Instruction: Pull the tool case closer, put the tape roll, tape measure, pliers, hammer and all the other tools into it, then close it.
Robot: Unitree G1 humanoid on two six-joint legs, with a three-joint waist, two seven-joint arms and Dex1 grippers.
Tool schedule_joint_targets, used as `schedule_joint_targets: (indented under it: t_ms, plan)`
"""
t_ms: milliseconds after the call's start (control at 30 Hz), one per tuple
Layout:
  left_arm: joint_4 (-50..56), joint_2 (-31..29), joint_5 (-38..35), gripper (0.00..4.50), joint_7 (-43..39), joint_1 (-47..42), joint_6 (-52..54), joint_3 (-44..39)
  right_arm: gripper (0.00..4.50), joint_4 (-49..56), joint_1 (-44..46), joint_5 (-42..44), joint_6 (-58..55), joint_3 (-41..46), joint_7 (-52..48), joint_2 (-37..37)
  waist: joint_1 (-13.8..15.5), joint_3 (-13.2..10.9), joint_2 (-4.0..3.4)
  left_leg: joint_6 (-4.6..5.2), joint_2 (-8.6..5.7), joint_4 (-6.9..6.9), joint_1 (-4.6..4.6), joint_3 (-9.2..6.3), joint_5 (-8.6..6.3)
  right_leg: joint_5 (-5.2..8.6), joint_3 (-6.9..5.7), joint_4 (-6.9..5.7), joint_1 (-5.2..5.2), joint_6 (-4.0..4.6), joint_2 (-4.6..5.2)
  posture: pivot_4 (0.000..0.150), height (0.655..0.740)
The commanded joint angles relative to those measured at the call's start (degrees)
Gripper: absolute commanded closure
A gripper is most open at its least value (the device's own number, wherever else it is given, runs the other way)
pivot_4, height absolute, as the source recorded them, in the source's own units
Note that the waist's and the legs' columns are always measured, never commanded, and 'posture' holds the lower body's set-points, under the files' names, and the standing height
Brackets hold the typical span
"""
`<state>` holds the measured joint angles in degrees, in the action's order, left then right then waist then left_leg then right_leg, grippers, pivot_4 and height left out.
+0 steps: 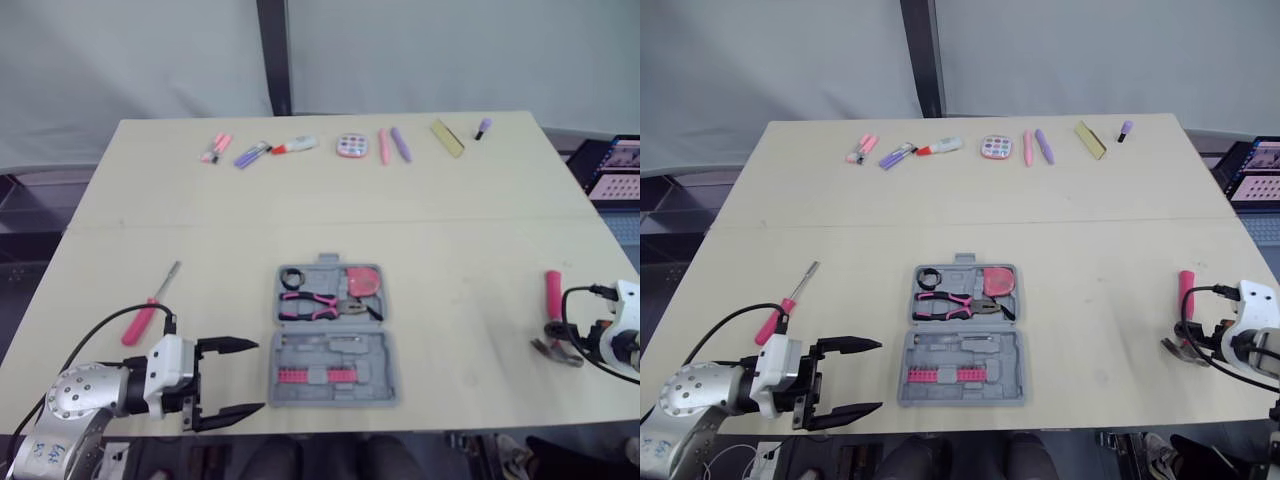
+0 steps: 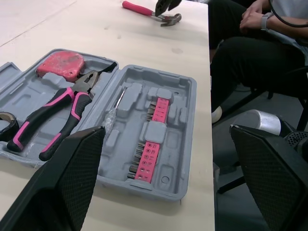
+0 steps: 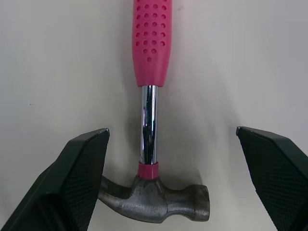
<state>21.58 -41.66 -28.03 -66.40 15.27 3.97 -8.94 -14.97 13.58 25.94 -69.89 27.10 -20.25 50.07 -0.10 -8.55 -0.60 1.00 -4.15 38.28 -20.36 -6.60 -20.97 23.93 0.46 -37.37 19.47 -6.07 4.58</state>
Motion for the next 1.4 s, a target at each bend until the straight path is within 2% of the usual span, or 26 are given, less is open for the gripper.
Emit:
schedule_joint_targets:
  t_ms: [33,633,733,833,900,1000,1033,1400]
  plan:
    - [1.1,-0.2,-0.2,0.07,-0.2,0.3,-0.6,0.1,0.0,0.4,-0.6,-0.4,-0.1,0.8,-1.1,0.9,0.0,0.0,0.0,0.0,0.0,0.0,0.0,-0.01,0.0,0.0,0.0,0.0,0.0,0.0,0.0,0.15,0.74]
    - [4.1,-0.5,-0.8,0.07,2.2,-2.3,3.5,1.1,0.0,1.4,-2.2,-0.2,-3.8,2.2,-0.3,-1.1,0.0,0.0,0.0,0.0,0.01,0.0,0.0,0.0,0.0,0.0,0.0,0.0,-0.01,0.0,-0.01,0.15,0.74]
    - [4.3,-0.5,-0.9,0.0,2.2,-2.6,3.8,1.0,0.86,1.8,-2.1,-0.2,-3.7,2.0,-0.5,-1.3,0.0,0.0,0.0,0.0,0.01,0.0,0.0,0.02,0.0,0.0,0.0,-0.01,0.0,0.0,-0.01,0.15,0.74]
    - [4.3,-0.5,-0.9,0.0,2.3,-2.9,4.2,1.0,2.35,2.0,-2.0,-0.4,-3.6,1.9,-0.5,-1.5,0.0,0.0,0.0,0.0,0.01,0.0,0.0,0.02,0.0,0.0,0.0,0.0,-0.01,0.0,-0.01,0.15,0.74]
    - [4.3,-0.5,-0.9,0.0,2.3,-3.0,4.3,1.0,2.87,2.1,-2.1,-0.5,-3.3,1.9,-0.7,-1.5,0.1,0.0,0.04,0.0,0.02,0.01,0.02,-0.02,0.0,0.0,-0.01,-0.01,-0.03,0.0,-0.01,0.15,0.74]
    - [4.4,-0.4,-0.9,0.0,2.4,-3.2,4.6,0.9,4.3,2.1,-2.1,-0.6,-3.3,1.8,-0.7,-1.5,0.2,0.0,0.05,0.0,-0.01,0.01,0.01,-0.05,0.0,0.0,0.0,-0.01,-0.03,0.0,0.01,0.15,0.74]
    - [4.4,-0.4,-0.8,0.0,2.5,-3.2,4.6,0.9,4.49,2.2,-2.1,-0.6,-3.4,1.8,-0.8,-1.5,0.2,0.0,0.06,0.0,-0.01,0.02,0.01,-0.07,0.0,0.0,-0.01,-0.01,-0.04,0.0,0.0,0.15,0.74]
    - [4.3,-0.4,-0.9,0.0,2.6,-3.7,4.9,1.2,4.49,3.1,-2.6,-0.5,-3.0,1.3,-1.4,-1.4,0.1,0.0,0.05,0.0,-0.01,0.02,0.01,-0.07,0.0,0.0,-0.01,-0.01,-0.04,0.0,0.0,0.15,0.74]
